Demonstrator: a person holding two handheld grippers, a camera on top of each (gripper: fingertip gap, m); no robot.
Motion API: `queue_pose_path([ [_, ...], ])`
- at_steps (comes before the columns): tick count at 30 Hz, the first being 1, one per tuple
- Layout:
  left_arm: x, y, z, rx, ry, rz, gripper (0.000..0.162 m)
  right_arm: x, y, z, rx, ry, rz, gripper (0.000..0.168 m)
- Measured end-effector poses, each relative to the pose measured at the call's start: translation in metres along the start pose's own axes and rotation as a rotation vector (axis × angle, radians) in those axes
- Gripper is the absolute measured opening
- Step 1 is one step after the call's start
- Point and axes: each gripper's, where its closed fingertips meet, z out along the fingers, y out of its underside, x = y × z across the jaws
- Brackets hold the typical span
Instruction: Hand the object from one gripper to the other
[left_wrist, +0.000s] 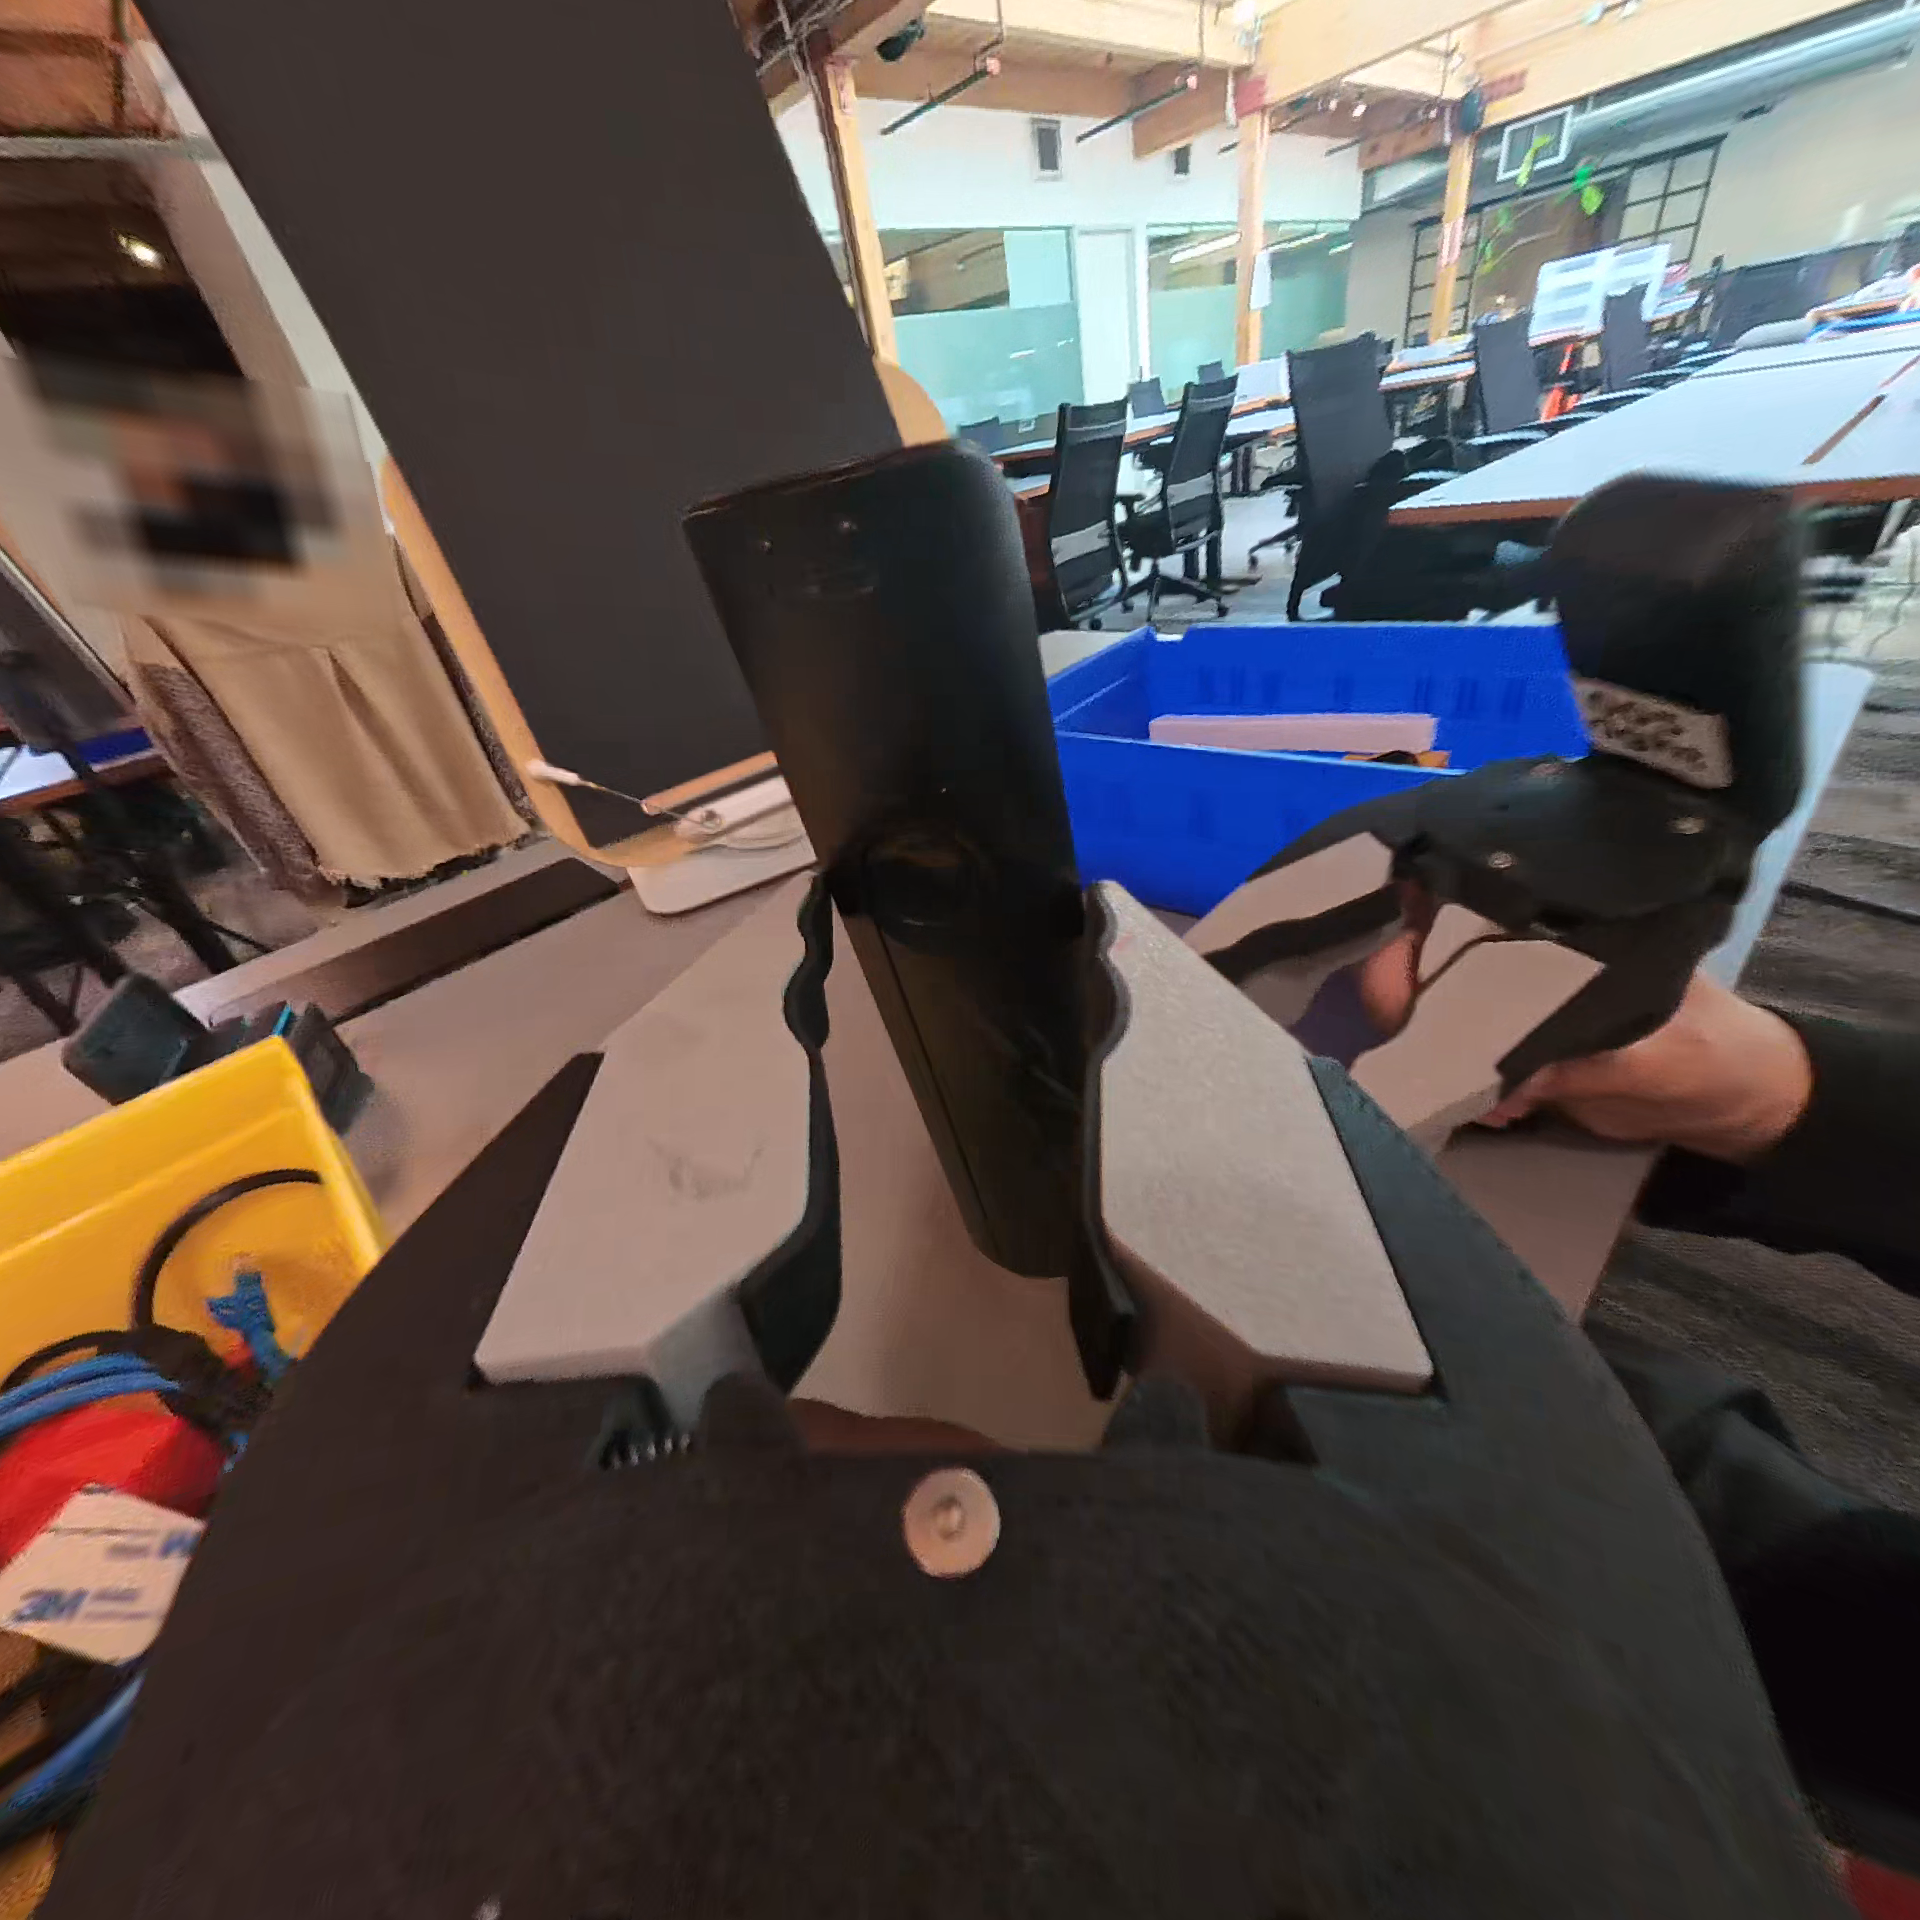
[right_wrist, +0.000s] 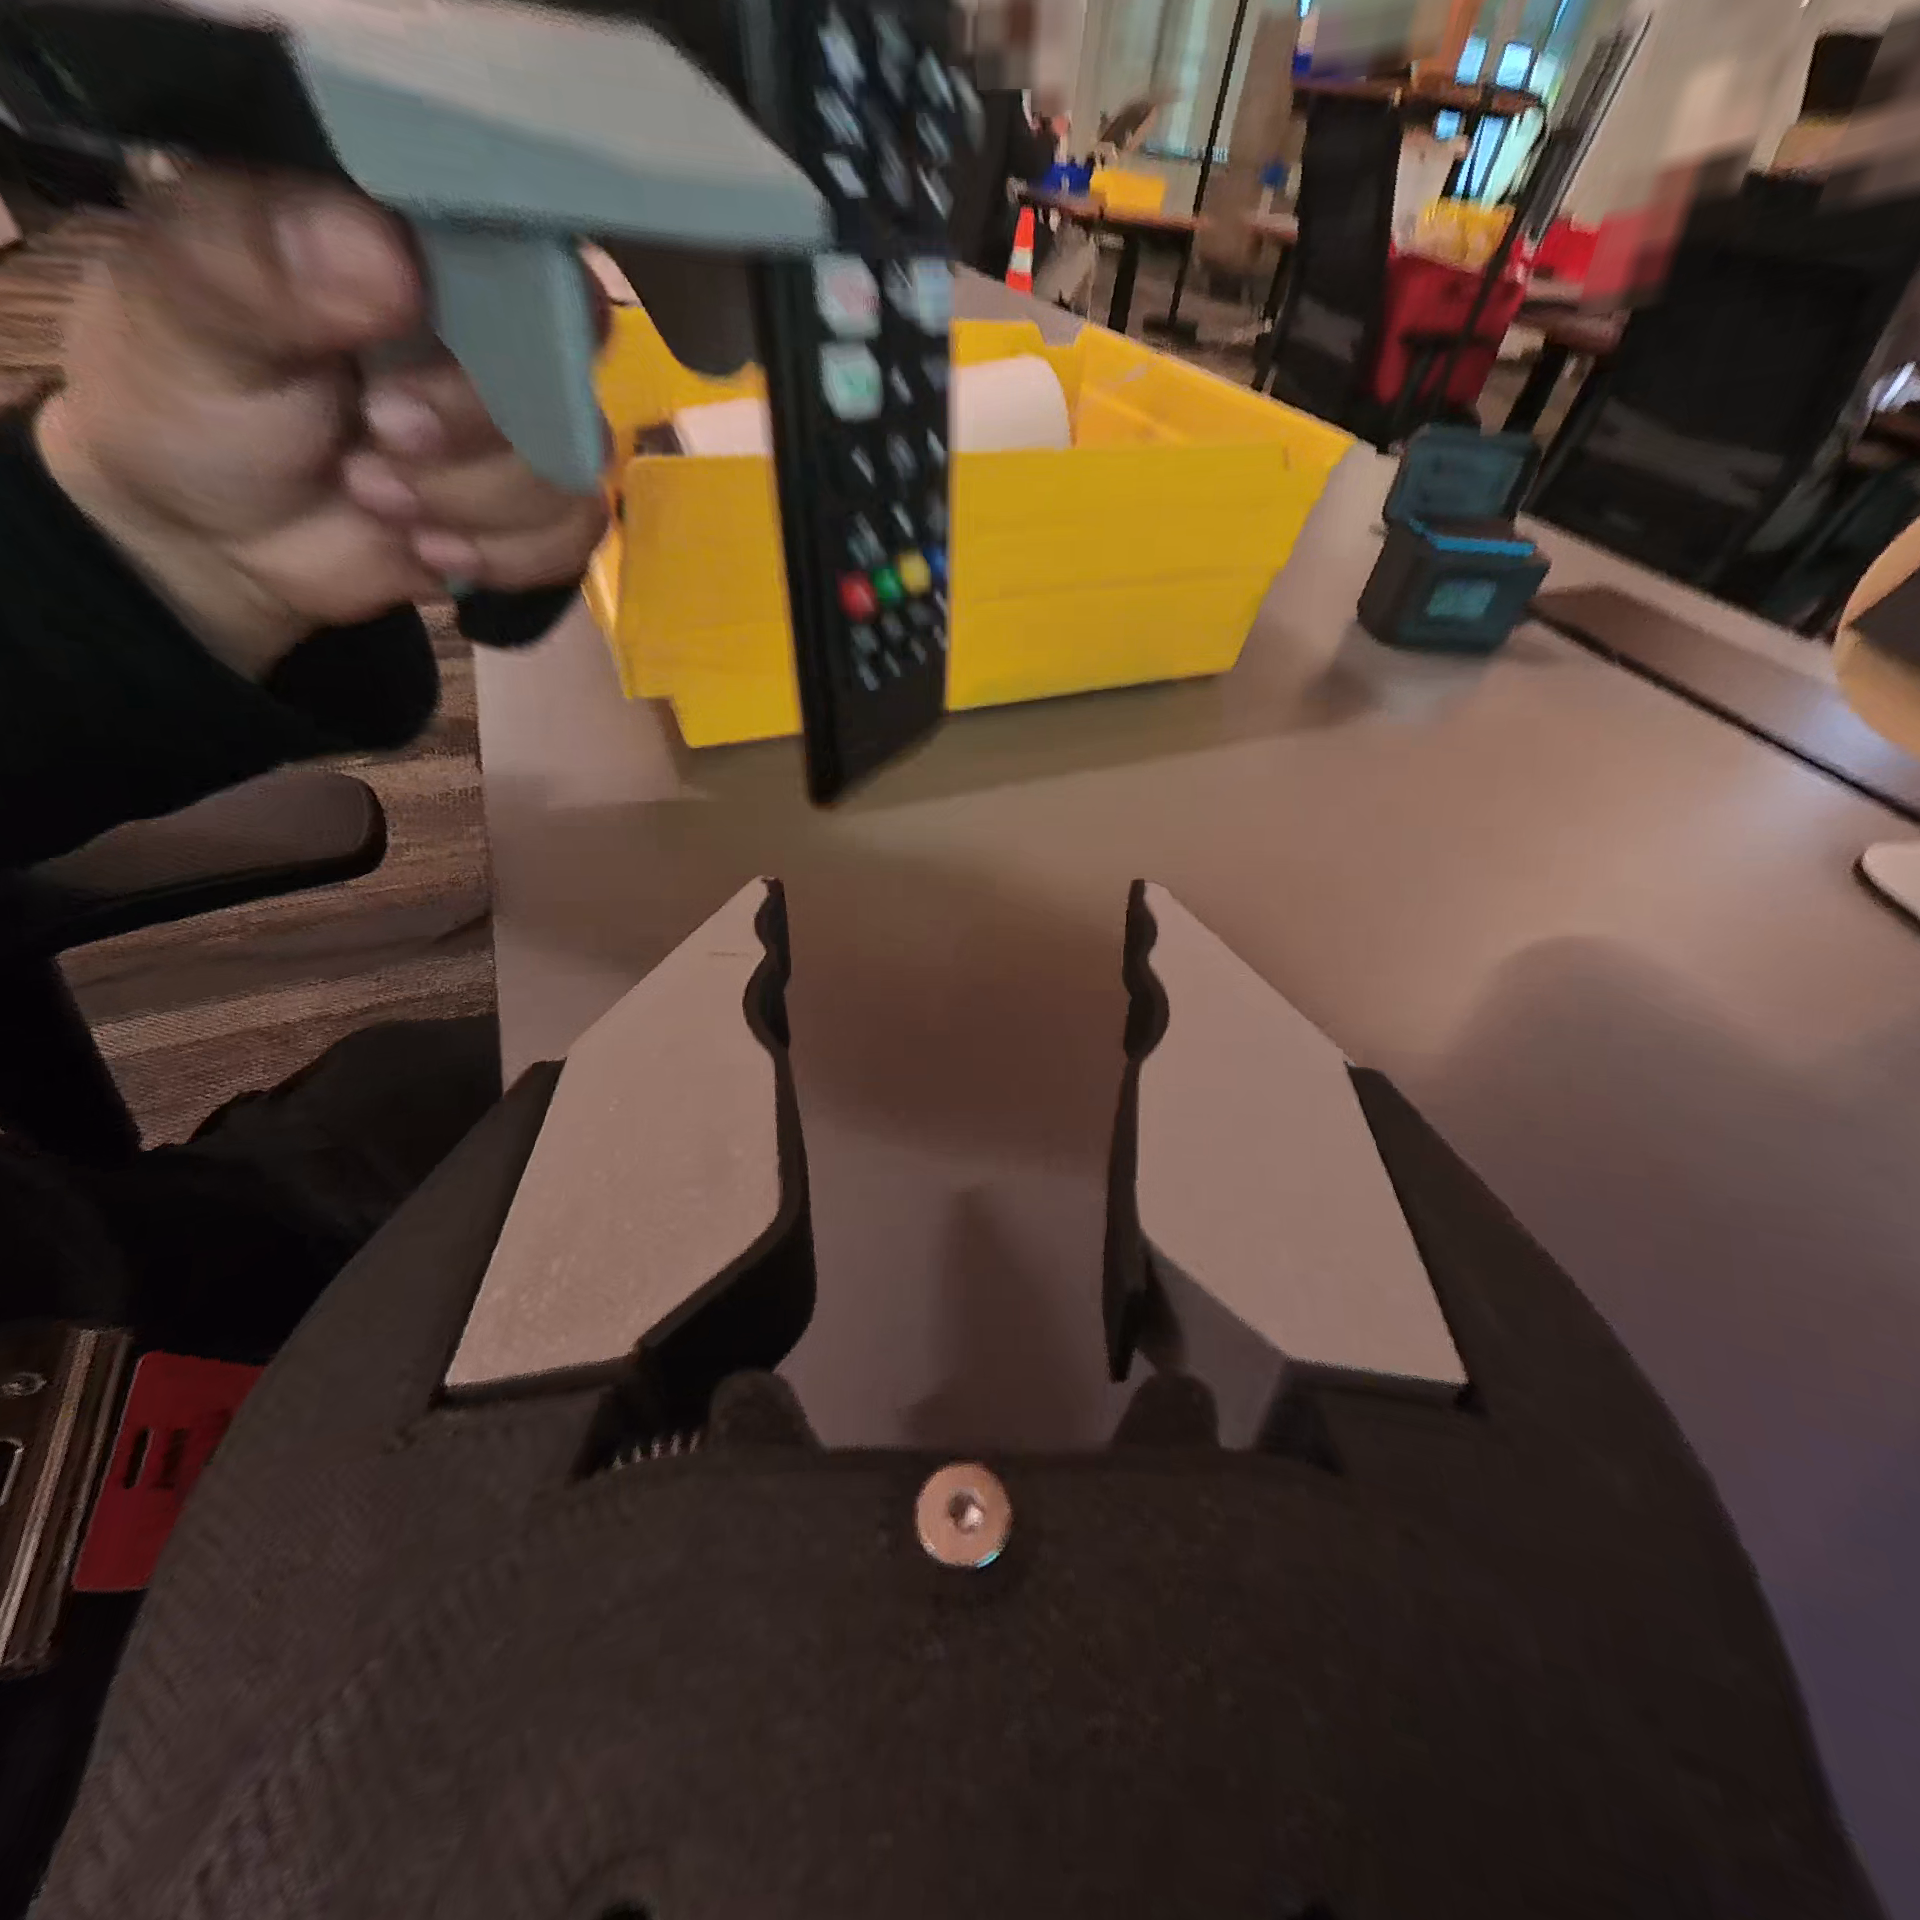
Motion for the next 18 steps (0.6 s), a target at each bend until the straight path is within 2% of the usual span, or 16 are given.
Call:
queue_pose_path([
  [4, 0.013, 0.022, 0.023, -0.012, -0.054, -0.001, 0.046, -0.004, -0.006, -0.001, 0.027, 0.033, -0.082, 0.061],
  [9, 0.046, 0.043, 0.040, -0.019, 0.056, -0.158, 0.046, 0.002, 0.007, 0.007, -0.057, 0.088, -0.113, 0.062],
  [11, 0.058, 0.047, 0.043, -0.015, 0.110, -0.214, 0.046, 0.008, 0.011, 0.008, -0.089, 0.128, -0.132, 0.047],
  [12, 0.057, 0.050, 0.044, -0.018, 0.102, -0.222, 0.046, 0.009, 0.015, 0.008, -0.114, 0.139, -0.143, 0.034],
  [18, 0.057, 0.059, 0.042, -0.017, 0.203, -0.286, 0.044, 0.024, 0.031, 0.009, -0.249, 0.305, -0.293, 0.030],
])
